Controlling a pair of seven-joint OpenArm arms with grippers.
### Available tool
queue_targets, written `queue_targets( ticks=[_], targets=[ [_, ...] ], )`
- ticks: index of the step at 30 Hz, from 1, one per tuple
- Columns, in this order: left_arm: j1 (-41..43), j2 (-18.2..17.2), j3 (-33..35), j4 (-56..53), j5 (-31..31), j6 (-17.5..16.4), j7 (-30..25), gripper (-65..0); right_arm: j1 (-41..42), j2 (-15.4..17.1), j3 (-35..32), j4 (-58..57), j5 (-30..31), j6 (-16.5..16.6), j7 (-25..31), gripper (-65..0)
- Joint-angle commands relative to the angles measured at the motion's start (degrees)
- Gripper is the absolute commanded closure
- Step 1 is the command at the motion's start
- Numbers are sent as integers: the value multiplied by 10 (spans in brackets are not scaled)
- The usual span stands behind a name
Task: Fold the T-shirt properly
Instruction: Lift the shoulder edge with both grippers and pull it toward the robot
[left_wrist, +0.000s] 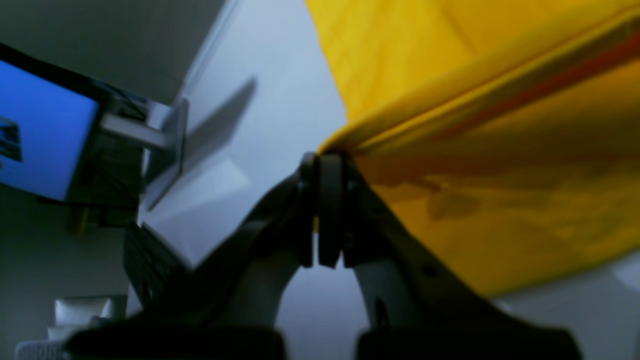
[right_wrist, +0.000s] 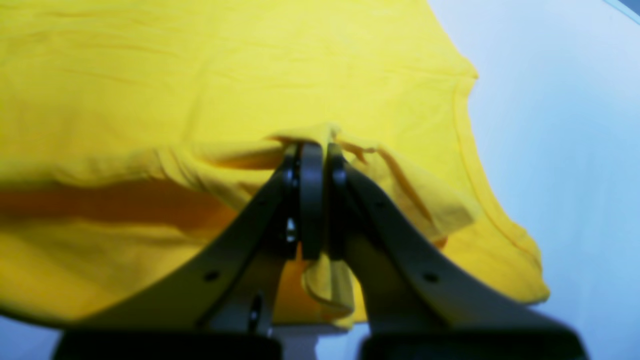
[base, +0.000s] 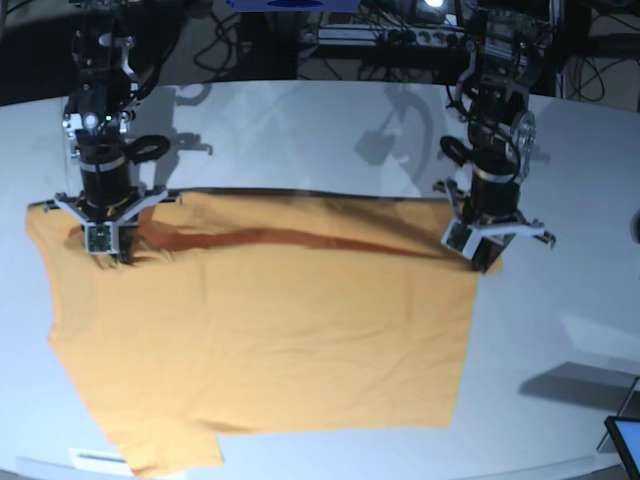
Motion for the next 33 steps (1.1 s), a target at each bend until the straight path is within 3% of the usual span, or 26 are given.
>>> queue_targets(
  ticks=[1, 14, 21, 22, 24, 28, 30, 33],
  targets=[
    [-11, -4, 0, 2, 4, 10, -10, 0, 5, 3, 0, 5, 0, -3, 15, -1],
    [-116, 13, 3, -96, 4, 10, -14, 0, 22, 2, 0, -8, 0, -6, 15, -1],
    [-120, 15, 2, -162, 4, 10, -14, 0, 31, 2, -1, -22, 0, -7, 15, -7],
    [-120, 15, 2, -165, 4, 10, -14, -29, 35, 2, -1, -24, 0, -7, 15, -12],
    [-118, 16, 2, -163, 5, 12, -13, -151, 37, 2, 0, -26, 0, -7, 12, -54],
    [-117, 14, 2, -150, 5, 39, -13, -396, 37, 2, 1, -21, 0, -7, 12, -215],
    [-116, 14, 3, -137, 5, 44, -13, -450, 36, 2, 1, -20, 0, -22, 14, -235],
    [-113, 14, 3, -126, 5, 45, -13, -464, 36, 2, 1, -13, 0, -40, 14, -239]
  ],
)
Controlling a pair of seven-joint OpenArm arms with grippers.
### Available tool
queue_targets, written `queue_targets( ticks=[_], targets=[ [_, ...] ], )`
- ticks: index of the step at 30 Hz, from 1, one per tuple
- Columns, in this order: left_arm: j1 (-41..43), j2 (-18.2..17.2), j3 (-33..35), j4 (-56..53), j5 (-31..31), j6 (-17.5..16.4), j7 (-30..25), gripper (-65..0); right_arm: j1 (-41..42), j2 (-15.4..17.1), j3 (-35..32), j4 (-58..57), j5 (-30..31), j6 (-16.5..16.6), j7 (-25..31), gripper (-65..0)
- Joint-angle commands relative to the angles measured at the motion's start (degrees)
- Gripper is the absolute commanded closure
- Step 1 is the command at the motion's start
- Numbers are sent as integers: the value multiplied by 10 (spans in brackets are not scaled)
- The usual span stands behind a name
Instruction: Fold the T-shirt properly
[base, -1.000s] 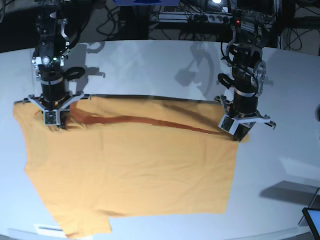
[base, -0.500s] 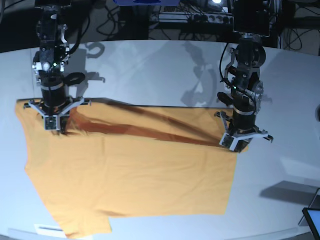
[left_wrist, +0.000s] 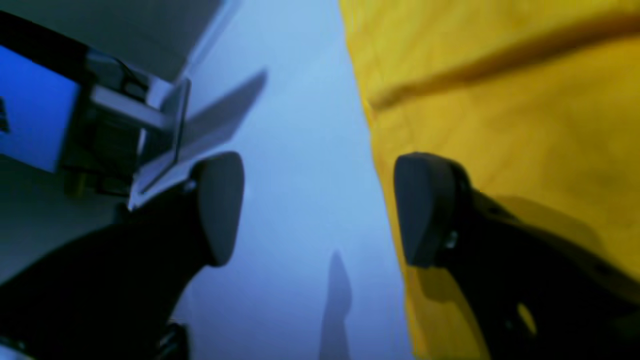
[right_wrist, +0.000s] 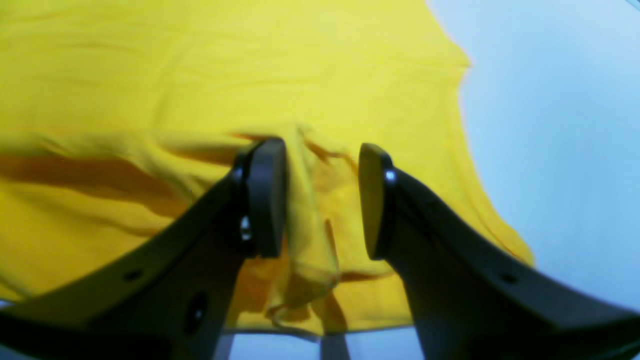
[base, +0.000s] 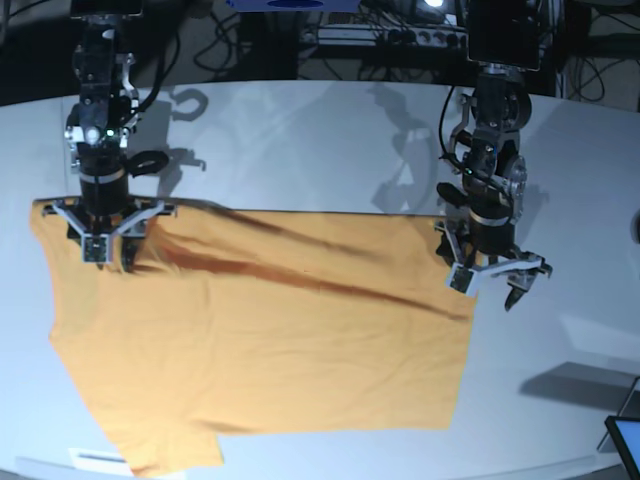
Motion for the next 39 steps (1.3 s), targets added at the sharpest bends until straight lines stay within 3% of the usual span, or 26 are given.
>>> queue_targets(
  ticks=[1, 10, 22, 28, 33, 35, 38, 39],
  targets=[
    [-6, -5, -3, 17, 5, 9, -8, -464, 6, 3, 2, 15, -1, -4, 18, -244],
    [40, -5, -3, 101, 5, 9, -6, -465, 34, 5, 4, 15, -1, -6, 19, -244],
    [71, -7, -4, 106, 5, 9, -7, -462, 51, 7, 1, 24, -1, -5, 15, -242],
    [79, -7, -3, 114, 7, 7, -6, -462, -20, 3, -2, 67, -75, -4, 15, -238],
    [83, -7, -3, 131, 6, 6, -5, -464, -81, 3, -15, 86, -76, -2, 15, -234],
    [83, -7, -3, 130, 5, 6, -5, -464, -93, 7, -32, 81, -76, -2, 15, -184],
    [83, -7, -3, 129, 5, 6, -5, -464, -95, 7, -51, 80, -76, -1, 11, -15],
    [83, -7, -3, 128, 5, 6, -5, -464, -95, 7, -60, 80, -76, -1, 3, 0]
  ],
)
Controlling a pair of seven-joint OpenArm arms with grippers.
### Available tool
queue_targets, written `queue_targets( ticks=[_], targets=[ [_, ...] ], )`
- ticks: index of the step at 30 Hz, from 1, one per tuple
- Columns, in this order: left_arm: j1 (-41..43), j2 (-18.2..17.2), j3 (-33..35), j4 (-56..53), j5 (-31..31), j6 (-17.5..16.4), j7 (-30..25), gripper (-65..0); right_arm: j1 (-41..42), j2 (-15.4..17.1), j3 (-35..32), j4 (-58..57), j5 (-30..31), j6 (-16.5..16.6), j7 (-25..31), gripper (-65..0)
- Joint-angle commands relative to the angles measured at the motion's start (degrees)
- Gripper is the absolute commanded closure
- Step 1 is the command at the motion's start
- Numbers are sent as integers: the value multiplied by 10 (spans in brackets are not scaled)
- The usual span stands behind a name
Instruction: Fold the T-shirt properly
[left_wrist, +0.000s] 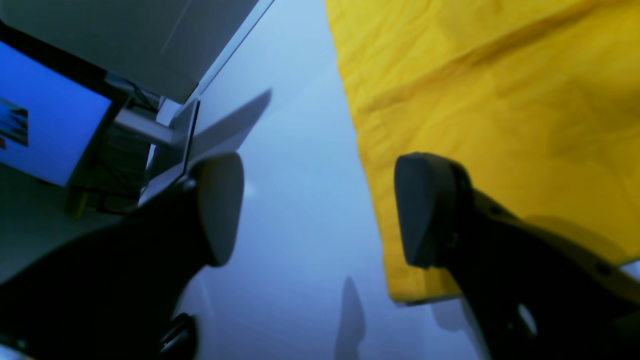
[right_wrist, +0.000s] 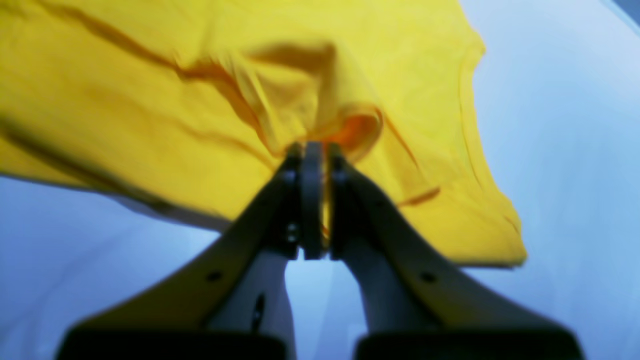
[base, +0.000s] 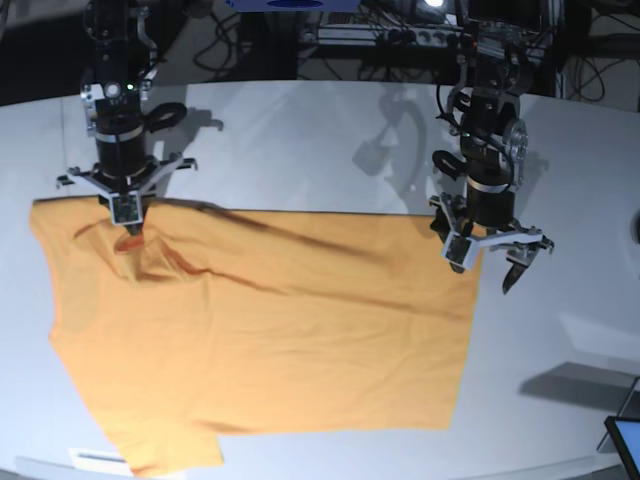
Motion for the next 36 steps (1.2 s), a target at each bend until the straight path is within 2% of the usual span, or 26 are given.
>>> queue_targets(
  ticks=[1, 6, 13, 18, 21, 24, 30, 33, 36],
  targets=[
    [-6, -4, -2, 7, 5, 7, -9, -464, 1, 4, -9, 11, -3, -4, 4, 0],
    [-6, -4, -2, 3, 5, 7, -9, -464, 16, 3, -39, -3, -4, -4, 2, -1],
    [-5, -4, -4, 3, 5, 7, -9, -464, 89, 4, -40, -138, -4, -4, 3, 0],
    [2, -4, -6, 5, 5, 7, -9, -464, 140, 30, -32, -197, -4, -5, 4, 0],
    [3, -4, -6, 6, 5, 7, -9, -464, 155, 31, 7, -197, -4, -5, 4, 0],
    [3, -4, -6, 6, 5, 7, -9, -464, 169, 47, 37, -201, -4, -5, 4, -1],
    [3, -4, -2, 5, 5, 7, -9, -464, 202, 61, 40, -204, -4, -5, 4, -1],
    [3, -4, -1, 4, 5, 7, -9, -464, 197, 60, 39, -180, -4, -5, 1, -1],
    [14, -4, -2, 4, 8, 7, -9, -467, 146, 60, 41, -121, -4, -6, 1, -7]
  ],
)
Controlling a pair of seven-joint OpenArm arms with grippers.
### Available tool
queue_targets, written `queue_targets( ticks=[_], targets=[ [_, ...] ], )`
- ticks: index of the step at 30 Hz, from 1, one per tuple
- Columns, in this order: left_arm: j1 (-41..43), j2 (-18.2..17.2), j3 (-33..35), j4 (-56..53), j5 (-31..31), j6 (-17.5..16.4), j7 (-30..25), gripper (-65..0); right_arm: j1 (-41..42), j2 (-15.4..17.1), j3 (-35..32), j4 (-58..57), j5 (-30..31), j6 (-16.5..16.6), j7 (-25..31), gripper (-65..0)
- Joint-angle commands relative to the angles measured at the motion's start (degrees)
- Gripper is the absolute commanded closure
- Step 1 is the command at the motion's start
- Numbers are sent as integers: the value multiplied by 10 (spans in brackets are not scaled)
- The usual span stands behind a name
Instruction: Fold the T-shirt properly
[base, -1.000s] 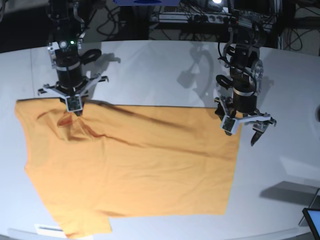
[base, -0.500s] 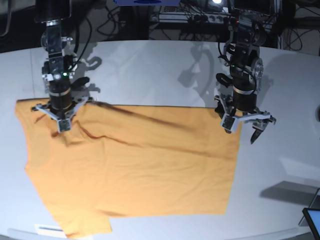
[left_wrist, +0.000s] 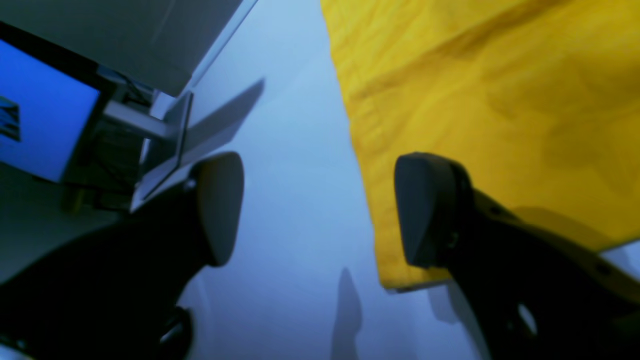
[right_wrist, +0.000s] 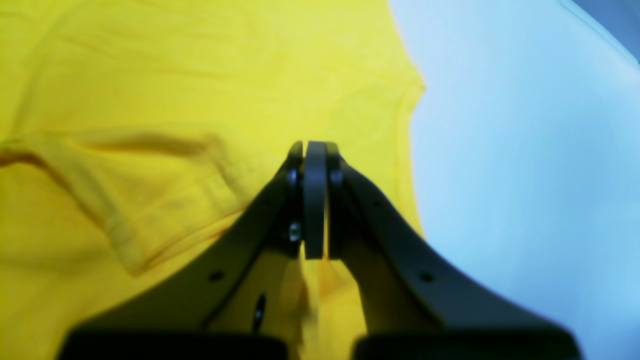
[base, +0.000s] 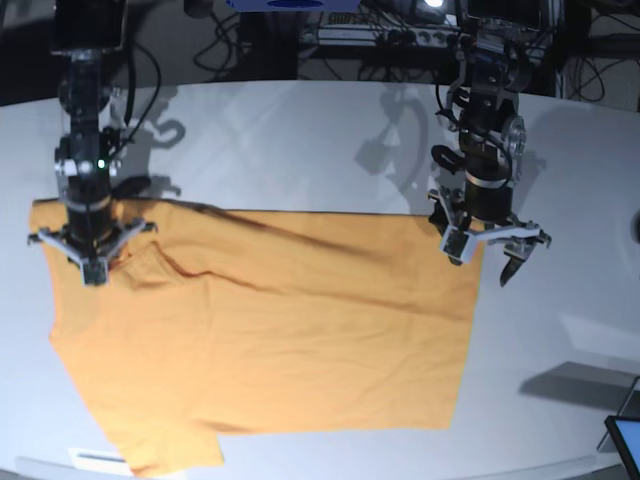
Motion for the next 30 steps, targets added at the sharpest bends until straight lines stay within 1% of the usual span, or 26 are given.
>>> queue_targets(
  ticks=[1, 2, 3, 5, 6, 7, 8, 10, 12, 13, 14, 15, 16, 17, 18, 19, 20, 21, 23, 25, 28, 30],
  targets=[
    [4, -8, -3, 12, 6, 7, -8, -469, -12, 5, 4, 27, -1, -4, 12, -23],
    [9, -13, -2, 13, 6, 7, -8, -475, -28, 5, 4, 44, -1, -4, 12, -54],
    [13, -16, 1, 13, 6, 7, -8, -502, -43, 5, 4, 60, -1, -4, 12, -94],
    [24, -18, 16, 13, 6, 7, 4, -588, -74, 4, 4, 80, -1, -5, 12, -173],
    [24, -23, 22, 13, 6, 7, 22, -621, -81, 4, 4, 80, -1, -6, 12, -193],
    [22, -24, 25, 9, 3, 7, 36, -642, -84, 4, 4, 77, -1, -10, 12, -196],
    [19, -24, 32, 6, 3, 8, 49, -645, -87, 4, 4, 73, -1, -15, 12, -197],
    [1, -25, 40, -8, 3, 8, 53, -643, -87, 5, 1, 61, -1, -28, 12, -197],
    [-14, -26, 46, -14, 3, 8, 53, -640, -84, 6, -1, 49, -1, -26, 12, -197],
    [-25, -26, 53, -16, 4, 8, 53, -626, -82, 7, -1, 43, -1, -25, 12, -197],
    [-37, -26, 61, -21, 7, 8, 54, -593, -75, 8, -1, 39, -1, -24, 12, -196],
    [-50, -26, 72, -27, 7, 8, 54, -536, -69, 9, -1, 35, -2, -20, 12, -181],
    [-61, -26, 79, -33, 8, 8, 54, -462, -66, 10, -1, 31, -5, -17, 12, -148],
    [-72, -26, 84, -42, 13, 8, 54, -370, -65, 10, -2, 29, -15, -17, 12, -100],
    [-83, -25, 90, -54, 34, 8, 54, -252, -61, 10, -8, 27, -43, -16, 11, -41],
    [-93, -25, 100, -66, 56, 8, 54, -143, -57, 10, -19, 21, -80, -15, 11, 0],
    [-104, -25, 113, -75, 83, 8, 51, -52, -53, 10, -35, 11, -123, -14, 11, 0],
    [-111, -25, 127, -82, 102, 8, 51, 0, -52, 10, -49, 2, -159, -14, 12, 0],
    [-130, -29, 155, -99, 134, 7, 50, 0, -40, 10, -76, -18, -221, -14, 13, 0],
    [-143, -41, 183, -113, 154, 7, 50, 0, -37, 10, -96, -33, -261, -14, 14, 0],
    [-163, -51, 210, -135, 159, 7, 50, 0, -32, 13, -114, -41, -285, -14, 14, 0],
    [-177, -51, 225, -147, 160, 7, 50, 0, -28, 28, -125, -42, -285, -13, 13, 0]
  ],
)
